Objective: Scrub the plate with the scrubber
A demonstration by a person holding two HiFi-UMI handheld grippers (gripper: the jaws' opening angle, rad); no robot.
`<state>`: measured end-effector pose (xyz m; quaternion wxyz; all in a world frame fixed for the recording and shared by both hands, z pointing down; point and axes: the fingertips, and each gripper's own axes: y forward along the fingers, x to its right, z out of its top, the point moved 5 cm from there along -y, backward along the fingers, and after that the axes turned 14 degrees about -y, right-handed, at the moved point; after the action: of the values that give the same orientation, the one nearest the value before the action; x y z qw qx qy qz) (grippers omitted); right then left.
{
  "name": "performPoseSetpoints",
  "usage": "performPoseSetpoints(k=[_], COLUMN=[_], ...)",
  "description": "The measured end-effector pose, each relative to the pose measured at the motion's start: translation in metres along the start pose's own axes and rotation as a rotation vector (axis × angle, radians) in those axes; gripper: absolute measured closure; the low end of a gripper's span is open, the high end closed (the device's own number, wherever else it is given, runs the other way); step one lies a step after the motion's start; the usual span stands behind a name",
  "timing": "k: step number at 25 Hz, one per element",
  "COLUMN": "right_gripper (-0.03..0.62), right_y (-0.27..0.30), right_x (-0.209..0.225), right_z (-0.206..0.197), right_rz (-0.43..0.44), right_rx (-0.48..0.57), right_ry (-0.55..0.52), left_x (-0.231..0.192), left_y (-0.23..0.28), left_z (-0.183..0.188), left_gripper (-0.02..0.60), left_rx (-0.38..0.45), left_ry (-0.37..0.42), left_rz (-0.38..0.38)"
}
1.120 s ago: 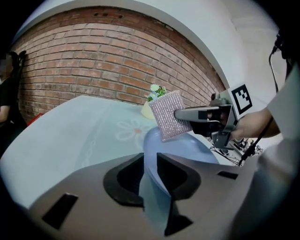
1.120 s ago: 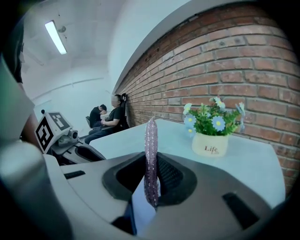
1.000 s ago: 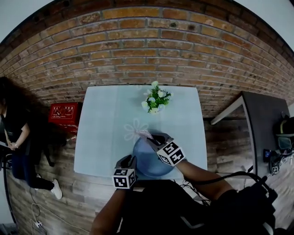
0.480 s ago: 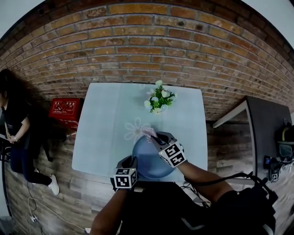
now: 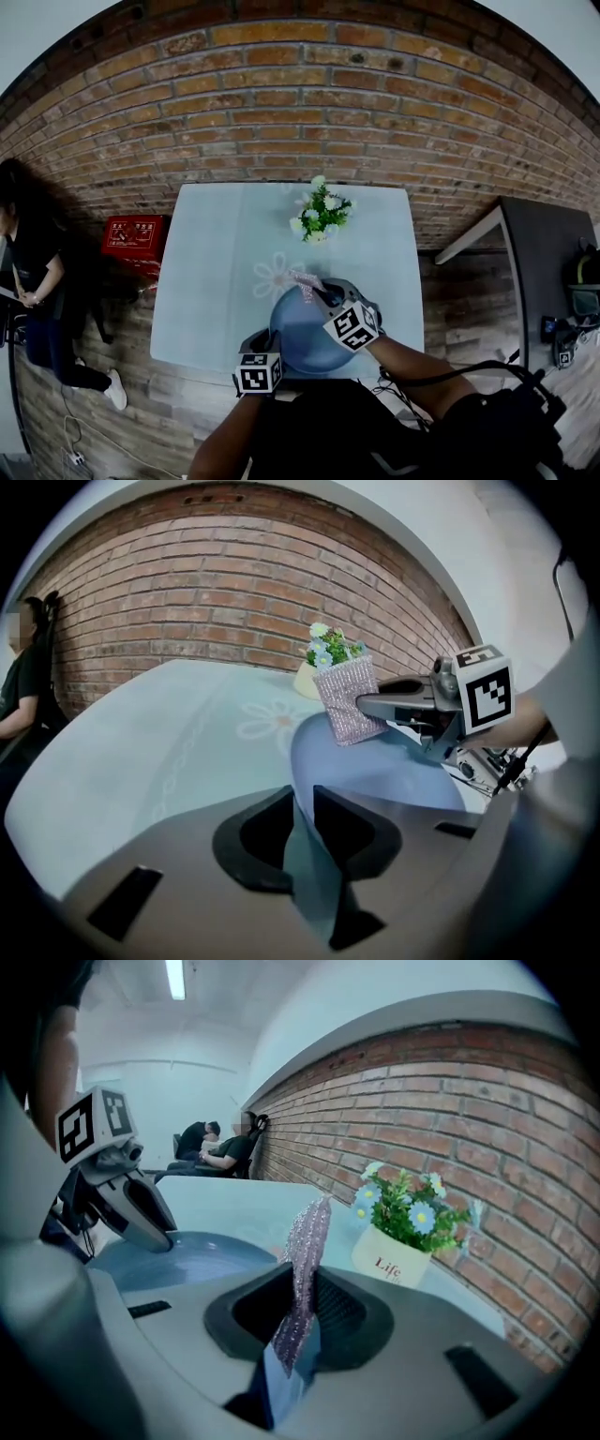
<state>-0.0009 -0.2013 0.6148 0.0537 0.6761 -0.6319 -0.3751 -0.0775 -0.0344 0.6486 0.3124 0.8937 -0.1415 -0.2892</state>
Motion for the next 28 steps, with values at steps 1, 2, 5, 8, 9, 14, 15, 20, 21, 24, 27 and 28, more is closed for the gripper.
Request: performPoseSetpoints(k=[1, 2, 5, 8, 9, 14, 15, 20, 21, 24, 27, 28], right_gripper=[0.522, 0.522, 0.522, 0.522, 0.522, 0.522, 0.522, 0.522, 0.522, 0.522, 0.522, 0.522], right_y=[0.000, 0.000, 0.000, -0.001, -0.003, -0.011, -0.011, -0.012, -0.015, -0.021, -0.027, -0.030], right_x=[0.001, 0.002, 0.005, 0.006, 0.006, 0.012, 0.012, 0.010, 0.012, 0.015, 0.016, 0.015], right_z=[-0.001, -0.001, -0.004, -0.010, -0.012, -0.024, -0.025, -0.023, -0.027, -0.035, -0.042, -0.044], right_rz=[-0.008, -0.014, -0.035, -0.051, -0.057, -0.075, -0.076, -0.092, -0.101, -0.128, -0.150, -0.156], right_rx=[-0.009, -0.017, -0.036, -0.051, -0.058, -0.087, -0.087, -0.100, -0.114, -0.157, -0.196, -0.208], right_ry=[-0.018, -0.032, -0.068, -0.069, -0.067, -0.064, -0.058, -0.042, -0.037, -0.019, -0.005, 0.001], left_x=[0.000, -0.001, -0.001, -0.003, -0.003, 0.002, 0.000, -0.004, -0.001, 0.000, -0.001, -0.001], left_y=[0.001, 0.001, 0.002, 0.002, 0.002, 0.001, 0.001, -0.001, 0.001, 0.002, 0.002, 0.001], left_z=[0.001, 0.001, 0.002, 0.002, 0.002, 0.002, 0.002, 0.003, 0.003, 0.003, 0.001, 0.001], left_gripper=[0.503, 0.503, 0.503, 0.503, 0.503, 0.503, 0.503, 0.506, 0.506, 0.506, 0.506, 0.506], left_rx=[-0.005, -0.009, -0.015, -0.014, -0.018, -0.042, -0.041, -0.042, -0.044, -0.057, -0.071, -0.076], left_ry=[0.016, 0.028, 0.034, 0.019, 0.015, 0.001, -0.004, -0.028, -0.030, -0.026, -0.018, -0.014], left_rz=[0.003, 0.006, 0.005, 0.000, 0.000, -0.006, -0.003, 0.008, 0.003, -0.004, -0.003, -0.003])
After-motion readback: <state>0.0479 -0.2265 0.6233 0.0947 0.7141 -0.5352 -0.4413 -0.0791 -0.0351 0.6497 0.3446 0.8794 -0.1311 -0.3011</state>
